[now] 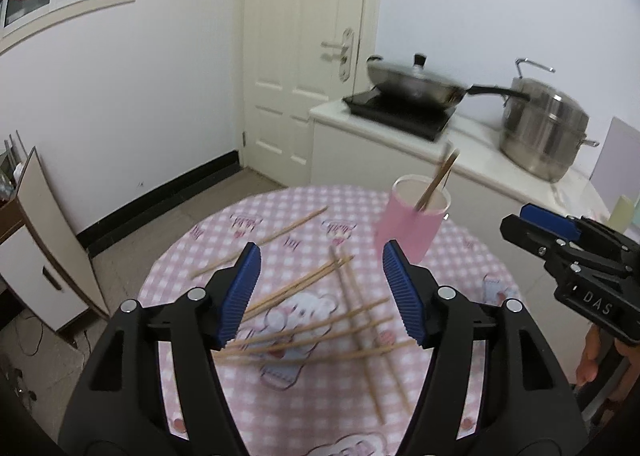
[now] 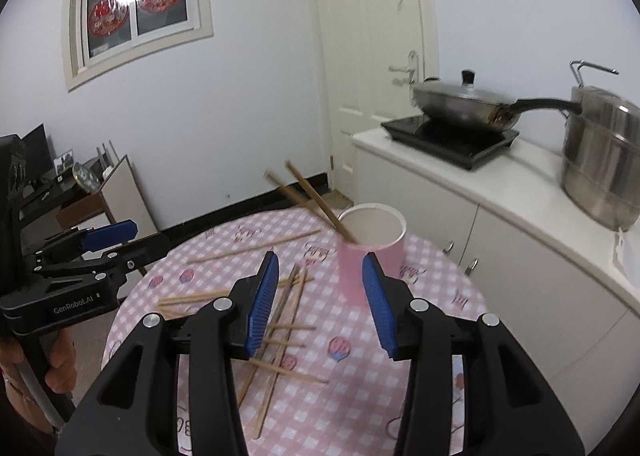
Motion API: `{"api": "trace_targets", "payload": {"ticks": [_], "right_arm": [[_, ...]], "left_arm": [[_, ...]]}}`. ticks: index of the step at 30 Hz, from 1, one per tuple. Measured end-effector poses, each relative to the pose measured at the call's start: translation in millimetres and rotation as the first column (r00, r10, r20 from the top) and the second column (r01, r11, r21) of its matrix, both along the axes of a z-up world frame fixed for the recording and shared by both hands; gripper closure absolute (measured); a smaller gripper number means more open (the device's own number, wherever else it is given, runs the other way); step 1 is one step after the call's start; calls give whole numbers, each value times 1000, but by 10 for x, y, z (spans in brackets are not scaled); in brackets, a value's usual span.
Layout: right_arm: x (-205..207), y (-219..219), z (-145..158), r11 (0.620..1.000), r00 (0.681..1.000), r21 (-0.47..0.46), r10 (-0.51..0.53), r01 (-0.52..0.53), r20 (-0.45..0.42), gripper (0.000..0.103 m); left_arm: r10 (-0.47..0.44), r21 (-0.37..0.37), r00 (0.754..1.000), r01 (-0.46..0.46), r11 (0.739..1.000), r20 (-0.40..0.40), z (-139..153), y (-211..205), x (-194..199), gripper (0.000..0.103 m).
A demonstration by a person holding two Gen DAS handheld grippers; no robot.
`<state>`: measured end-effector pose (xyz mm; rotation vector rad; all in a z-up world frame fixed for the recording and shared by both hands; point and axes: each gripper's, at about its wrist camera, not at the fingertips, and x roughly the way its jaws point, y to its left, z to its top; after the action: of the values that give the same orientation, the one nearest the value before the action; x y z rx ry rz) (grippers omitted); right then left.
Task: Organize utensils
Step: 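Move both open tools back over the scattered chopsticks, then close the left tool on a chopstick while the right tool grasps another chopstick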
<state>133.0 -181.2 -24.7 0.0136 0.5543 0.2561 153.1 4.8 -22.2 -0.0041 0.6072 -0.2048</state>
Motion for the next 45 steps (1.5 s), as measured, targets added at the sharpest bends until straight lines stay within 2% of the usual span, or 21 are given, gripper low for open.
{"api": "trace_targets", "payload": {"ticks": [8, 14, 23, 28, 33, 34, 40, 45], "right_arm": [[33, 145, -460, 1000, 994, 8, 15, -15, -111, 62], [-22, 149, -758, 1000, 983, 20, 6, -3, -182, 62], [-131, -30, -1042, 998, 970, 40, -36, 47, -239, 60], [-152, -152, -1102, 996, 967, 50, -54, 68, -249, 58], [-148, -248, -1170, 995, 963, 56, -62, 79, -262, 57], [-144, -276, -1191, 995, 962, 61, -62, 81, -267, 57], [-102, -342, -1262, 993, 957, 83, -58, 85, -284, 56], [-59, -371, -1290, 992, 955, 93, -53, 83, -293, 56]], "left_arm": [[-78, 25, 988, 82, 996, -134, -546, 110, 46, 40], [-177, 54, 966, 190, 980, -189, -895, -142, 9, 40], [-278, 77, 933, 302, 950, -229, -1170, -489, 39, 40], [-309, 90, 919, 339, 937, -245, -1256, -682, 94, 40], [-323, 133, 909, 366, 921, -265, -1364, -883, 155, 40], [-323, 141, 907, 369, 919, -270, -1380, -910, 168, 42], [-312, 191, 902, 377, 906, -299, -1471, -1055, 305, 67], [-297, 215, 906, 369, 904, -302, -1483, -1079, 374, 79]]}}
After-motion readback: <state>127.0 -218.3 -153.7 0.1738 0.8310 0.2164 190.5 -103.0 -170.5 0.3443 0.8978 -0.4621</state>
